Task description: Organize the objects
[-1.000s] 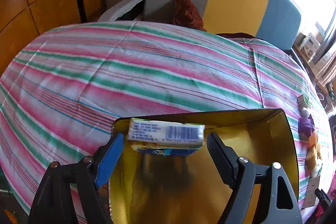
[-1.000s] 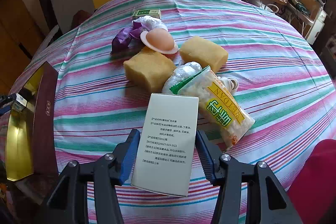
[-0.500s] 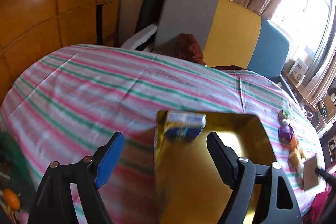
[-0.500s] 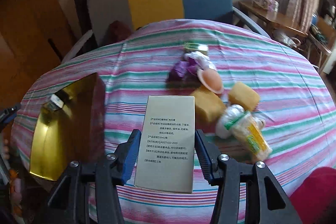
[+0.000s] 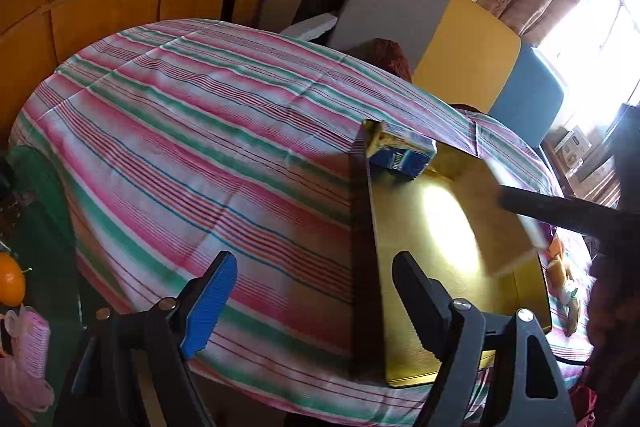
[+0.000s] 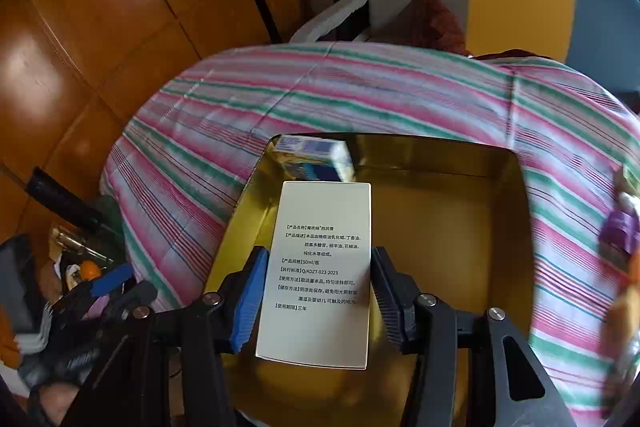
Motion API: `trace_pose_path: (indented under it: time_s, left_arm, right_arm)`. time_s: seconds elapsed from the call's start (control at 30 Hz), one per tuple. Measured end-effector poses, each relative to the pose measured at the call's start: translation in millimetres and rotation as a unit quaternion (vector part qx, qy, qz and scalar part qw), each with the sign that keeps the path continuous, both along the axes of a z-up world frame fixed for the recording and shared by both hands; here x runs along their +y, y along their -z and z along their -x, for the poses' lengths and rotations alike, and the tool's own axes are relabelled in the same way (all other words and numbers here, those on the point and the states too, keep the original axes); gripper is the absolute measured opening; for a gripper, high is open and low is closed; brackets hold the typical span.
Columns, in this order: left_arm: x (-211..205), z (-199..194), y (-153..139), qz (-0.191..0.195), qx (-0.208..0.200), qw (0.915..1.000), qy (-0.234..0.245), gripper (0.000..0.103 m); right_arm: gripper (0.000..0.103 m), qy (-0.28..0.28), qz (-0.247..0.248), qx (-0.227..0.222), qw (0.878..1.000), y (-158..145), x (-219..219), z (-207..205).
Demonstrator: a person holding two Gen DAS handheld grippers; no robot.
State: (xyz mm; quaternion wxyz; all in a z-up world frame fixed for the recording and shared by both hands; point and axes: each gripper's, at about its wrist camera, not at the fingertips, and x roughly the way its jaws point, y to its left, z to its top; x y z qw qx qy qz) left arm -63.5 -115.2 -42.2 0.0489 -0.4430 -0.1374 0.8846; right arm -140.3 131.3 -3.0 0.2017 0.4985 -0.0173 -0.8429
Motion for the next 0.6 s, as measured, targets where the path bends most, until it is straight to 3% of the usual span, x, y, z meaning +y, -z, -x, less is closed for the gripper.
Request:
trace_pose_path:
  time_s: [0.23,0.6]
  left_arm:
    - [-19,0,4,-0.006,-0.007,0.9999,-0.009,0.081]
    - [-28,0,14,-0.016,-0.020,0.9994,-0.022,0.081]
  right_arm:
    - [0.052,0.042,0.013,-0.047,0.998,39,-39,41]
    - [0.052,0.074,0.005,-0.058,0.996,58,-68,65]
